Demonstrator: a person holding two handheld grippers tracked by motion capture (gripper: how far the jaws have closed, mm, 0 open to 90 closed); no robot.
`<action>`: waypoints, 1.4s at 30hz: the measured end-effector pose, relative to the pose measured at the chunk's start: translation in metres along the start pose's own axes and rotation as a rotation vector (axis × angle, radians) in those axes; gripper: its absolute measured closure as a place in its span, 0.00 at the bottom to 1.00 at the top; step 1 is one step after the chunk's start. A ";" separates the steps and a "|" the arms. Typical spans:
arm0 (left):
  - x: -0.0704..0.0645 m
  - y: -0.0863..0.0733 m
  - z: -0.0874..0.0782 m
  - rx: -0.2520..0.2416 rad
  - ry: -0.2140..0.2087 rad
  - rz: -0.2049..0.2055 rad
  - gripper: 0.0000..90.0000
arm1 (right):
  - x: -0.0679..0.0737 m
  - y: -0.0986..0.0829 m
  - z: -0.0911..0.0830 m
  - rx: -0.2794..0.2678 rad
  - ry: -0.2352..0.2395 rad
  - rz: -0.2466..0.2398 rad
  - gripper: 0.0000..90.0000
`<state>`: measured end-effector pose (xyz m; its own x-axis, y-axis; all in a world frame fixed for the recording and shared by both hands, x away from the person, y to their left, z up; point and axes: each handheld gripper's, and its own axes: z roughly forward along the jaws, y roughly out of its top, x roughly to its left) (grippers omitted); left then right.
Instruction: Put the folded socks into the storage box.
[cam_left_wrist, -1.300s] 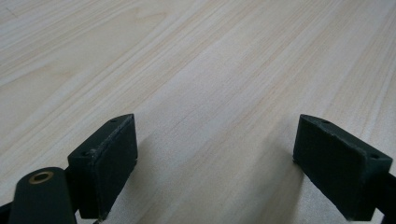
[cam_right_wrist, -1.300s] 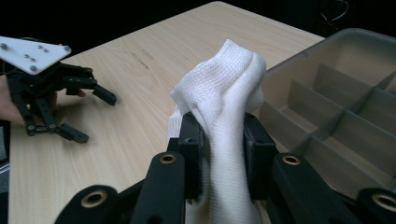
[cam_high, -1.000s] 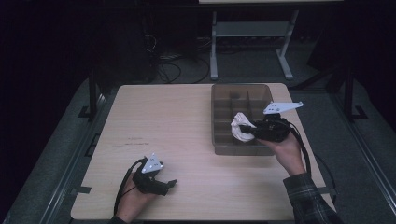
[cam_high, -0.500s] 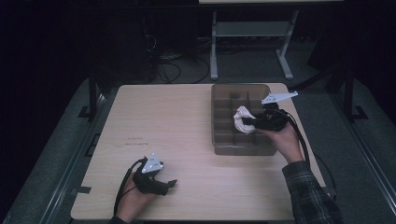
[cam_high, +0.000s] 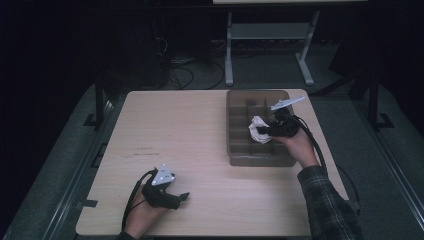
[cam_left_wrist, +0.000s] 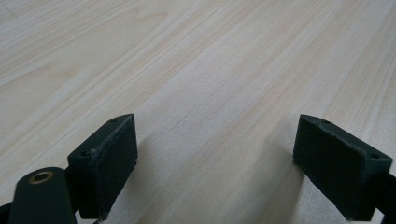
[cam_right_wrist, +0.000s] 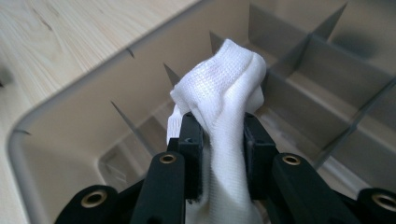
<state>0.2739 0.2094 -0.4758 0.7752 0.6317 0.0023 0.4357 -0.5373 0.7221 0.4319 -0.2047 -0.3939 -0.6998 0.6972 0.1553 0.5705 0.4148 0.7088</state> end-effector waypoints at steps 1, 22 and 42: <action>0.000 0.000 0.000 0.000 0.000 0.000 0.15 | -0.002 -0.001 0.003 0.017 0.001 0.002 0.82; 0.000 0.000 0.000 0.001 0.000 0.001 0.15 | -0.003 -0.007 0.029 0.158 -0.028 -0.080 0.82; 0.000 0.000 0.000 0.001 0.000 0.001 0.15 | 0.001 -0.007 0.052 0.326 -0.064 -0.110 0.83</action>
<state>0.2738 0.2094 -0.4759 0.7755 0.6313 0.0032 0.4352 -0.5382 0.7217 0.4497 -0.1766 -0.4351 -0.7423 0.6689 0.0398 0.6077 0.6470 0.4606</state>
